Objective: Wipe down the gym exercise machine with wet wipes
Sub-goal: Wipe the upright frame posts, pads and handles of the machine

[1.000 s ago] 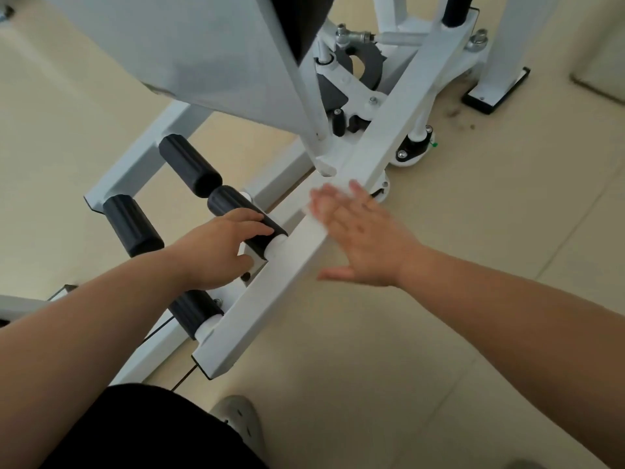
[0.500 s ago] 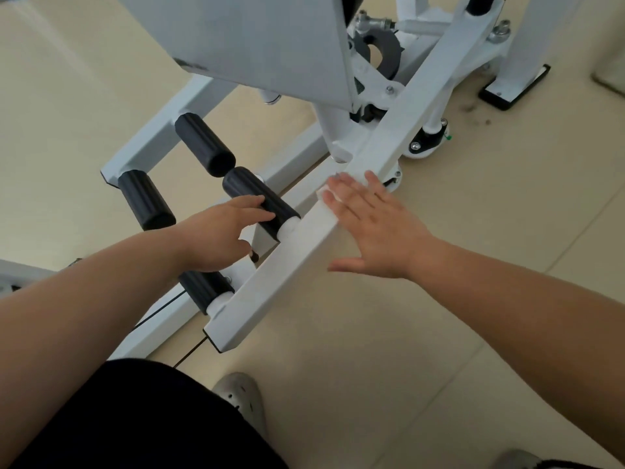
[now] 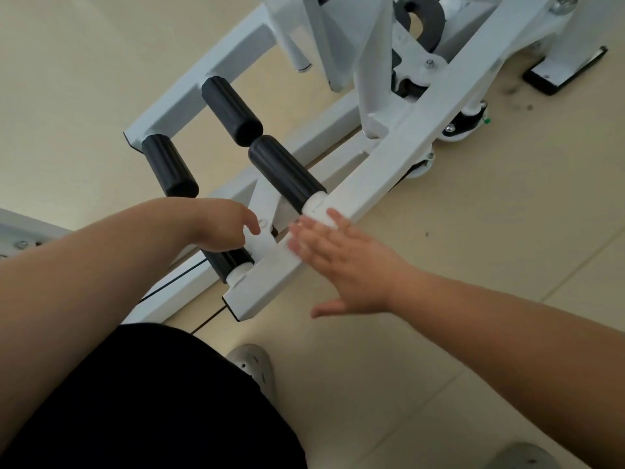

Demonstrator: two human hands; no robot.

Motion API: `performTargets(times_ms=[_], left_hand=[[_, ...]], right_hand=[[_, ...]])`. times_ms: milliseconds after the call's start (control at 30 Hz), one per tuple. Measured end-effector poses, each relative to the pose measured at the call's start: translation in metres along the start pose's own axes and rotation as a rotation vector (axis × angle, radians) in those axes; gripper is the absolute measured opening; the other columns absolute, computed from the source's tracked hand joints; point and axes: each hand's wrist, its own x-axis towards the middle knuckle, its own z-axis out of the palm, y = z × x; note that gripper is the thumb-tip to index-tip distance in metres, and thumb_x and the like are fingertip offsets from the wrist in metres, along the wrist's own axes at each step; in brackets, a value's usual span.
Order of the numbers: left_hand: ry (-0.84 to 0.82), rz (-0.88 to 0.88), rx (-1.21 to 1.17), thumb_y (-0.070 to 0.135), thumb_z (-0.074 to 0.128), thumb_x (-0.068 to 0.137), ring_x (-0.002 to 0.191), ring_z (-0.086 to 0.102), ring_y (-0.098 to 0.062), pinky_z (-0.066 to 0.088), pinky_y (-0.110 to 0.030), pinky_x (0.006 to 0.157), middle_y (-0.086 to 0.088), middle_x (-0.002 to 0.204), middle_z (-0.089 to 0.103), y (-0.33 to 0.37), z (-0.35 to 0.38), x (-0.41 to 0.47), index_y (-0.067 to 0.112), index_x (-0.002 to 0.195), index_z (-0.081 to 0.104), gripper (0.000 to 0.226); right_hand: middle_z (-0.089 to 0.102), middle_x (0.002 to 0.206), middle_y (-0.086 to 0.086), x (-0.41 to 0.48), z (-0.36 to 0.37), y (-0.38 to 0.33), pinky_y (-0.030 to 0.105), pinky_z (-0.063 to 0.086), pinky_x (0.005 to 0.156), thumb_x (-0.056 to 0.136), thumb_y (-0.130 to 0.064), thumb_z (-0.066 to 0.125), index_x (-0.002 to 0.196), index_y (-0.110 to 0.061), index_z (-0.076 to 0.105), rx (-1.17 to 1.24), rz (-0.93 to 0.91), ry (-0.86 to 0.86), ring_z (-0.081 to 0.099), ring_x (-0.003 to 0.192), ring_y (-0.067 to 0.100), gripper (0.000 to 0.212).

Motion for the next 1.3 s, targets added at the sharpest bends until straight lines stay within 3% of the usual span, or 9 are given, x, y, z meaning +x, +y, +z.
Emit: performTargets(times_ms=[133,233,400,567,700,833,1067,1167,1300], left_hand=[[-0.001,0.000,-0.024,0.006,0.044,0.097,0.138,0.044,-0.021,0.033,-0.037,0.115,0.001,0.152,0.046,-0.005,0.001,-0.004,0.030,0.141,0.053,0.051],[-0.015,-0.012,-0.017,0.003,0.042,0.095,0.134,0.046,-0.020,0.035,-0.035,0.112,0.003,0.148,0.050,-0.014,0.000,-0.007,0.029,0.138,0.057,0.053],[-0.007,-0.014,-0.020,0.001,0.040,0.094,0.116,0.047,-0.016,0.036,-0.030,0.105,0.006,0.138,0.055,-0.020,0.001,-0.012,0.030,0.135,0.060,0.054],[-0.003,0.010,-0.025,0.004,0.041,0.095,0.121,0.050,-0.018,0.039,-0.034,0.109,0.006,0.135,0.056,-0.028,0.005,-0.014,0.032,0.134,0.061,0.052],[-0.025,0.020,-0.031,0.002,0.039,0.097,0.114,0.043,-0.016,0.034,-0.035,0.109,0.006,0.128,0.051,-0.032,0.004,-0.017,0.031,0.137,0.058,0.053],[-0.022,0.032,-0.048,0.002,0.039,0.098,0.127,0.047,-0.020,0.035,-0.036,0.110,0.005,0.140,0.053,-0.031,0.002,-0.018,0.030,0.139,0.058,0.054],[-0.008,0.024,-0.039,0.002,0.039,0.097,0.126,0.048,-0.021,0.038,-0.031,0.105,0.002,0.143,0.053,-0.029,0.002,-0.012,0.029,0.138,0.058,0.053],[-0.023,0.032,-0.017,0.001,0.039,0.098,0.132,0.046,-0.021,0.034,-0.027,0.100,0.001,0.147,0.050,-0.025,0.004,-0.013,0.027,0.143,0.053,0.054],[-0.045,0.050,0.001,0.004,0.038,0.099,0.139,0.042,-0.024,0.035,-0.035,0.111,-0.002,0.154,0.043,-0.013,0.005,-0.013,0.031,0.151,0.042,0.059]], right_hand=[[-0.003,0.171,0.018,-0.009,-0.013,0.045,0.057,0.005,0.127,0.089,-0.089,0.017,0.164,-0.005,0.002,-0.052,0.216,0.044,-0.005,0.159,0.032,0.114],[-0.008,0.170,0.021,-0.001,-0.019,0.026,0.057,-0.001,0.127,0.084,-0.093,0.008,0.162,-0.001,-0.003,-0.002,0.305,-0.005,-0.012,0.158,0.035,0.121],[-0.022,0.168,0.019,0.022,-0.007,-0.055,0.055,-0.013,0.125,0.088,-0.089,0.013,0.160,-0.004,-0.016,0.090,-0.013,-0.100,-0.026,0.154,0.036,0.115],[-0.017,0.170,0.014,0.035,-0.007,-0.064,0.054,-0.013,0.125,0.092,-0.083,0.020,0.161,-0.009,-0.013,0.047,-0.139,-0.105,-0.020,0.156,0.032,0.107],[-0.013,0.171,0.016,0.021,-0.015,-0.011,0.057,-0.005,0.126,0.090,-0.088,0.012,0.163,-0.008,-0.009,-0.038,0.081,-0.061,-0.016,0.157,0.033,0.110],[-0.008,0.171,0.020,0.022,-0.018,-0.018,0.059,-0.003,0.126,0.087,-0.090,0.009,0.162,-0.002,-0.004,-0.022,0.217,-0.077,-0.015,0.157,0.037,0.117],[-0.015,0.170,0.016,0.035,0.016,-0.116,0.054,-0.013,0.125,0.092,-0.083,0.026,0.162,-0.006,-0.010,0.078,-0.233,-0.087,-0.021,0.155,0.036,0.110],[-0.018,0.169,0.015,0.032,0.008,-0.083,0.057,-0.012,0.125,0.093,-0.083,0.018,0.162,-0.009,-0.013,-0.002,-0.148,-0.049,-0.021,0.155,0.034,0.106],[-0.012,0.171,0.014,0.007,-0.008,0.003,0.060,-0.004,0.125,0.092,-0.086,0.016,0.163,-0.008,-0.009,-0.122,0.162,-0.007,-0.015,0.158,0.033,0.108]])
